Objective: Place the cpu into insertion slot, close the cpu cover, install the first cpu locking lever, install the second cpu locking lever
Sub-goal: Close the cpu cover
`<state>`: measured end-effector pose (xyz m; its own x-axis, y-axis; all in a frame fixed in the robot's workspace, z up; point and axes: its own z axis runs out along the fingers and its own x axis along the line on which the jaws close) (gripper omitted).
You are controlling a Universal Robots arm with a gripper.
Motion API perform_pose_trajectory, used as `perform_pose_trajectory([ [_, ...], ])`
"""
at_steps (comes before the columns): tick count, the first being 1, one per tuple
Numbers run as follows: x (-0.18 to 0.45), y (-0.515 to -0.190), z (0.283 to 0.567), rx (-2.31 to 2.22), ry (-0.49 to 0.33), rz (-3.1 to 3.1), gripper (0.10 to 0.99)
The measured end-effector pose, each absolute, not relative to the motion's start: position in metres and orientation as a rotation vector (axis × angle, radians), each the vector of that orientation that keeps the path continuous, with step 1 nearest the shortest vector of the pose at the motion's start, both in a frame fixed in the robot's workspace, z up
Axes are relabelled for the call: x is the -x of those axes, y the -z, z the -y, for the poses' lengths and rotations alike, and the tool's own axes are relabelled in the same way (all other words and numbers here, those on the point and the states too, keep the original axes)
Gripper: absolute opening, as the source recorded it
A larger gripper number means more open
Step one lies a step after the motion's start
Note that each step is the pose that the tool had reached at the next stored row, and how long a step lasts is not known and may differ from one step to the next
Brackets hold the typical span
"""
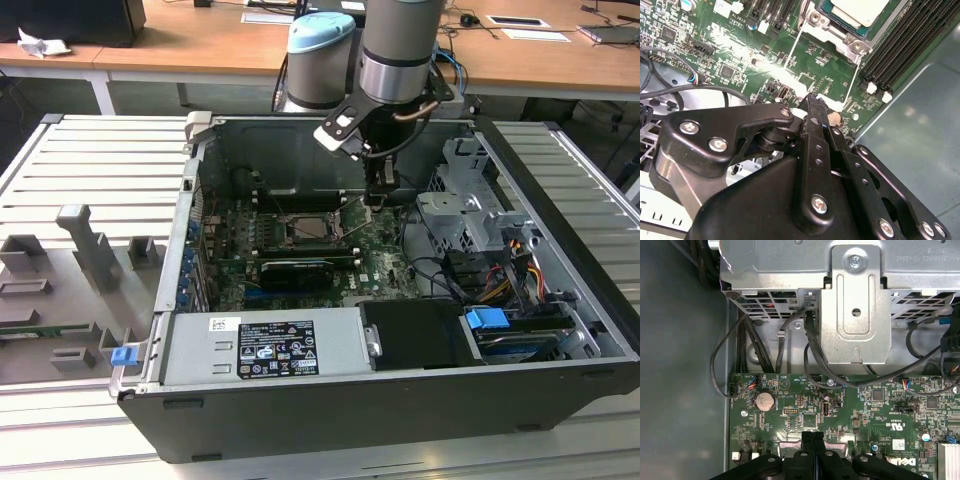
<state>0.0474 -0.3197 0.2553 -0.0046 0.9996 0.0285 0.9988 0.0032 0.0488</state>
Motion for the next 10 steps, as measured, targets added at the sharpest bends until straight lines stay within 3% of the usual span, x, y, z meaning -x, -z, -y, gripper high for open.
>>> perform_pose_trajectory([
  [10,-0.0493,-0.2552,0.3198,-2.206,-0.085,-2.215,0.106],
])
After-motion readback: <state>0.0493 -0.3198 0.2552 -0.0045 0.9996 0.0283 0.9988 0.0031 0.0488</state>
